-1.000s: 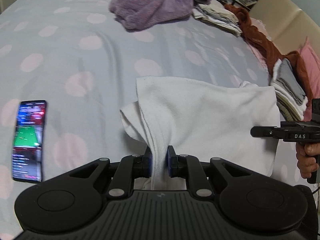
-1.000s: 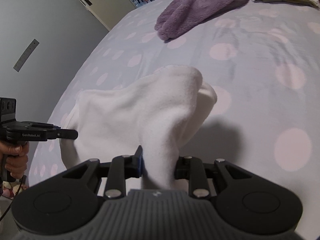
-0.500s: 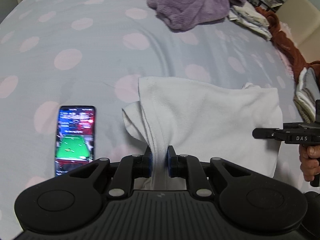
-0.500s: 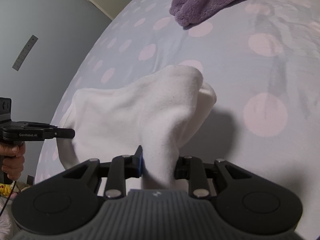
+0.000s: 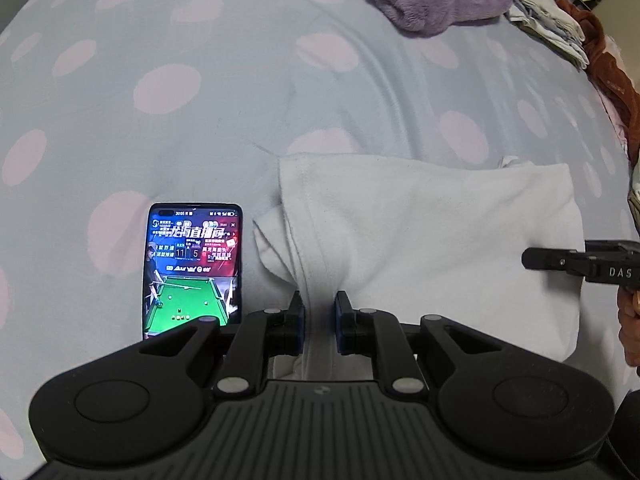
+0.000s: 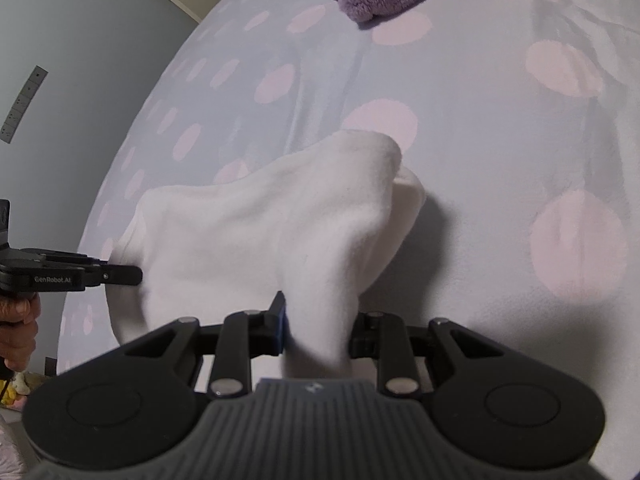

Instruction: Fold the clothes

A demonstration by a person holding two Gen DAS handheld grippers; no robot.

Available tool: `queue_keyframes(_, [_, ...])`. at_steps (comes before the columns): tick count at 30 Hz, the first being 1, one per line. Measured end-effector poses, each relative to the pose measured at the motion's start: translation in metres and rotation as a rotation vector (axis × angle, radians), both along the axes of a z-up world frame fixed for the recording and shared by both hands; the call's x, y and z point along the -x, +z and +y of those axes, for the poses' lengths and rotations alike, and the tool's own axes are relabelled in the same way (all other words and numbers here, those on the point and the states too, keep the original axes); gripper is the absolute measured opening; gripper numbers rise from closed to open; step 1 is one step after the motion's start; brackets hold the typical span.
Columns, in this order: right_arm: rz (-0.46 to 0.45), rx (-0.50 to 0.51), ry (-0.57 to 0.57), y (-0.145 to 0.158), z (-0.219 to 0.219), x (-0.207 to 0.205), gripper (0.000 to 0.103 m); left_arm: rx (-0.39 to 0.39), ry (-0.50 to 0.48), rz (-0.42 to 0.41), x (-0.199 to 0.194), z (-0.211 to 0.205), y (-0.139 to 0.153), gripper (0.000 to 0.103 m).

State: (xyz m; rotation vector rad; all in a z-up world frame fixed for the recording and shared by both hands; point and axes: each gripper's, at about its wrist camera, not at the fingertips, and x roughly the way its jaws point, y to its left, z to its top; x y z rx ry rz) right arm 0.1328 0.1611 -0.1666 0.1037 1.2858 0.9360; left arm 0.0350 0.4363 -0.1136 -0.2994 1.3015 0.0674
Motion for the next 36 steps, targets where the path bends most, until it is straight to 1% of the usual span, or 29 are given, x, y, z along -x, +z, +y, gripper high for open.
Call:
queue_keyframes(6, [-0.007,0.033,0.003,-0.008,0.004,0.0,0.028,-0.015,-0.01,0.014,-0.002,-0.003,-0.004,0.012])
queue_keyframes(8, [-0.019,0.049,0.015,-0.01,0.007,0.0,0.029,-0.024,-0.008,0.024,-0.002,-0.006,-0.01,0.013])
queue_keyframes(11, [-0.048,0.07,0.033,-0.012,0.011,0.002,0.031,-0.032,0.004,0.024,0.0,-0.007,-0.01,0.015])
queue_keyframes(16, [-0.099,0.093,0.026,-0.016,0.009,0.007,0.037,-0.046,0.025,0.023,0.003,-0.008,-0.01,0.019])
queue_keyframes(17, [-0.103,0.095,0.02,-0.017,0.01,0.009,0.037,-0.049,0.029,0.022,0.004,-0.009,-0.01,0.02])
queue_keyframes(21, [-0.109,0.087,-0.009,-0.017,0.004,0.011,0.046,-0.06,0.046,0.021,0.006,-0.01,-0.01,0.023])
queue_keyframes(22, [-0.111,0.085,-0.015,-0.015,0.001,0.011,0.048,-0.063,0.052,0.02,0.008,-0.009,-0.006,0.023])
queue_keyframes(24, [-0.114,0.08,-0.029,-0.013,-0.005,0.011,0.05,-0.071,0.061,0.009,0.012,-0.005,0.005,0.023])
queue_keyframes(26, [-0.117,0.07,-0.046,-0.009,-0.014,0.011,0.051,-0.086,0.066,-0.016,0.02,-0.005,0.019,0.023])
queue_keyframes(29, [-0.129,0.049,-0.074,0.002,-0.029,0.009,0.053,-0.136,0.076,-0.066,0.032,-0.013,0.04,0.024])
queue_keyframes(31, [-0.158,0.037,-0.085,0.014,-0.04,0.012,0.056,-0.174,0.097,-0.109,0.041,-0.025,0.054,0.027])
queue_keyframes(32, [-0.185,0.038,-0.089,0.02,-0.044,0.014,0.057,-0.186,0.112,-0.144,0.046,-0.034,0.06,0.031])
queue_keyframes(33, [-0.217,0.044,-0.092,0.026,-0.049,0.017,0.058,-0.186,0.125,-0.182,0.051,-0.043,0.066,0.039])
queue_keyframes(34, [-0.248,0.052,-0.094,0.033,-0.055,0.021,0.062,-0.173,0.131,-0.224,0.057,-0.055,0.07,0.045])
queue_keyframes(35, [-0.276,0.06,-0.098,0.04,-0.06,0.026,0.063,-0.158,0.136,-0.265,0.063,-0.067,0.074,0.05])
queue_keyframes(36, [-0.302,0.066,-0.1,0.047,-0.066,0.03,0.065,-0.142,0.132,-0.291,0.067,-0.081,0.076,0.05])
